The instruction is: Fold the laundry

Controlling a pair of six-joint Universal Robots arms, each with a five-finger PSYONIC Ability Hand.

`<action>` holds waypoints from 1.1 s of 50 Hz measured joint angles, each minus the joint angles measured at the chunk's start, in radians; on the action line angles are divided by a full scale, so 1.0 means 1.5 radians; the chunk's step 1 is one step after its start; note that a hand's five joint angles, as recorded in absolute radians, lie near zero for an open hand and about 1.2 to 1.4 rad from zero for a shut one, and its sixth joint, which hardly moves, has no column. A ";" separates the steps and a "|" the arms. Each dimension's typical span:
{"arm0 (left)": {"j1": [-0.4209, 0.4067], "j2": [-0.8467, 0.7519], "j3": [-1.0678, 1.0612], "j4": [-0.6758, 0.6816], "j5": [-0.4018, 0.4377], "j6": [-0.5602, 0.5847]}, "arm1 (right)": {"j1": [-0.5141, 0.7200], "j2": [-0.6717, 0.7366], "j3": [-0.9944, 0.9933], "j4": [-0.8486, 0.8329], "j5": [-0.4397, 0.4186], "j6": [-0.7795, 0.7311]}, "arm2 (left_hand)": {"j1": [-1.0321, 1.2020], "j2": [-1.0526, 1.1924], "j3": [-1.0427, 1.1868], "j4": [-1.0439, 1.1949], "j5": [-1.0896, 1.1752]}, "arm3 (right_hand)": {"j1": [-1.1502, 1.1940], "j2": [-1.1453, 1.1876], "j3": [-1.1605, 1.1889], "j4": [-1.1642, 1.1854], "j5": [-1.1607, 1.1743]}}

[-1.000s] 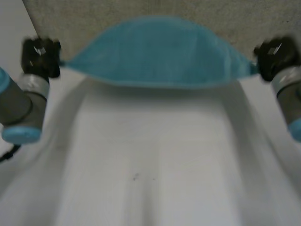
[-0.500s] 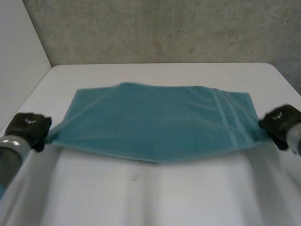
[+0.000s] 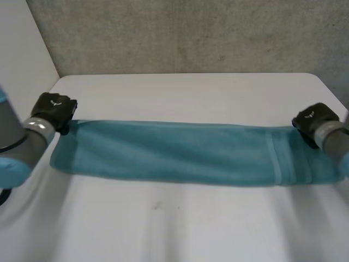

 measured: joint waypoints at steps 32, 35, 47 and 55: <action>-0.090 0.032 -0.061 0.174 -0.039 0.037 | 0.003 -0.105 0.130 -0.169 -0.012 0.172 | -0.605 -0.664 -0.650 -0.658 -0.613 | -0.514 -0.642 -0.649 -0.641 -0.620; -0.088 0.058 -0.095 0.174 -0.038 0.031 | -0.033 -0.127 0.176 -0.154 -0.051 0.177 | -0.605 -0.664 -0.650 -0.658 -0.613 | -0.511 -0.637 -0.645 -0.638 -0.617; -0.092 0.096 -0.172 0.176 -0.037 -0.018 | -0.187 -0.108 0.263 -0.118 -0.215 0.180 | -0.605 -0.664 -0.650 -0.658 -0.613 | -0.382 -0.476 -0.479 -0.479 -0.474; -0.097 0.094 -0.176 0.176 -0.038 -0.039 | -0.220 -0.064 0.248 -0.132 -0.262 0.201 | -0.605 -0.664 -0.650 -0.658 -0.613 | -0.263 -0.332 -0.345 -0.348 -0.347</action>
